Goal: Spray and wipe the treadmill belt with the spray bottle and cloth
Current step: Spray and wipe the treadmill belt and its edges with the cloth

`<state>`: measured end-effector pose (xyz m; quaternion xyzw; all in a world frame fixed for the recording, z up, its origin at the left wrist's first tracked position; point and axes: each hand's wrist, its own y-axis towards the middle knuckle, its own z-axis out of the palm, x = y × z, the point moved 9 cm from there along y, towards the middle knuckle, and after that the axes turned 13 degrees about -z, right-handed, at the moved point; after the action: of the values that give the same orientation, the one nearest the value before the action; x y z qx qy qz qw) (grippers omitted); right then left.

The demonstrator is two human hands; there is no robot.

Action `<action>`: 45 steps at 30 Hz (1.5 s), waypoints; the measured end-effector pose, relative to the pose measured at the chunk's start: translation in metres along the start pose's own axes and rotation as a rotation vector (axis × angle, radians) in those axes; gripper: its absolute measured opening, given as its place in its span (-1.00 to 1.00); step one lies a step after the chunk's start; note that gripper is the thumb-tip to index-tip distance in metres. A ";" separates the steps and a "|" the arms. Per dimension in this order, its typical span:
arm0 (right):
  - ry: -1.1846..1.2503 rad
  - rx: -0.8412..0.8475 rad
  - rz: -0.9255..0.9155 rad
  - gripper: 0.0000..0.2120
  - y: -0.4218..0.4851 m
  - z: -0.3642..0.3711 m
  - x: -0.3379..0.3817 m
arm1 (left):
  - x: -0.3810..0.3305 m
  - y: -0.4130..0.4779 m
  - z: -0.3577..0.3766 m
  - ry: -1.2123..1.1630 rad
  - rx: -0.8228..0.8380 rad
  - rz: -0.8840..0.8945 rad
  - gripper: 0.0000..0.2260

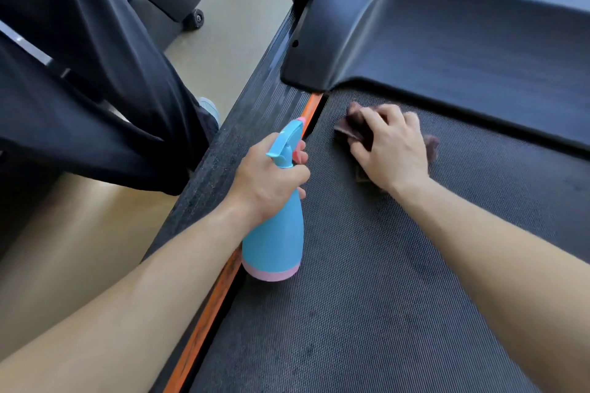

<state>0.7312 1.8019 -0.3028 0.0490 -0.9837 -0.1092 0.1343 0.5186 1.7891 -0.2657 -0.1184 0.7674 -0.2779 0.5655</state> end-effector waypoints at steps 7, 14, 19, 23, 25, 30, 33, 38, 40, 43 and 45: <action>-0.007 0.041 -0.420 -0.54 -0.039 0.007 0.040 | -0.003 -0.006 -0.002 0.050 -0.025 0.027 -0.64; -0.059 -0.037 0.009 -0.64 0.052 0.016 0.005 | 0.003 -0.005 -0.013 -0.025 -0.043 0.034 -0.64; 0.017 0.001 -0.289 -0.56 -0.032 0.012 0.055 | 0.008 -0.008 -0.011 -0.022 -0.031 0.014 -0.58; -0.029 0.010 -0.283 -0.55 -0.009 0.011 0.041 | 0.008 -0.013 -0.005 0.057 -0.020 0.023 -0.62; -0.060 -0.012 -0.090 -0.60 0.030 0.014 0.022 | 0.009 -0.015 -0.007 0.082 -0.037 0.034 -0.62; -0.037 -0.031 -0.018 -0.62 0.038 0.018 0.025 | 0.012 -0.015 -0.017 -0.002 -0.030 0.029 -0.65; -0.010 0.040 -0.308 -0.57 -0.009 0.024 0.063 | 0.004 -0.017 -0.022 -0.039 -0.033 0.029 -0.59; -0.093 0.067 -0.320 -0.56 0.022 0.016 0.048 | -0.007 -0.018 -0.022 -0.047 -0.028 0.050 -0.68; -0.064 0.043 -0.094 -0.60 0.054 0.017 0.026 | -0.004 -0.020 -0.022 -0.057 -0.021 0.047 -0.69; 0.024 0.029 -0.025 -0.60 0.061 0.022 0.031 | 0.003 -0.021 -0.024 -0.078 -0.009 0.035 -0.66; 0.081 0.019 -0.173 -0.57 0.035 0.022 0.050 | 0.007 -0.021 -0.025 -0.113 -0.006 0.012 -0.53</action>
<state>0.6749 1.8338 -0.3028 0.1396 -0.9705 -0.1089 0.1635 0.4898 1.7757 -0.2545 -0.1311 0.7358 -0.2651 0.6092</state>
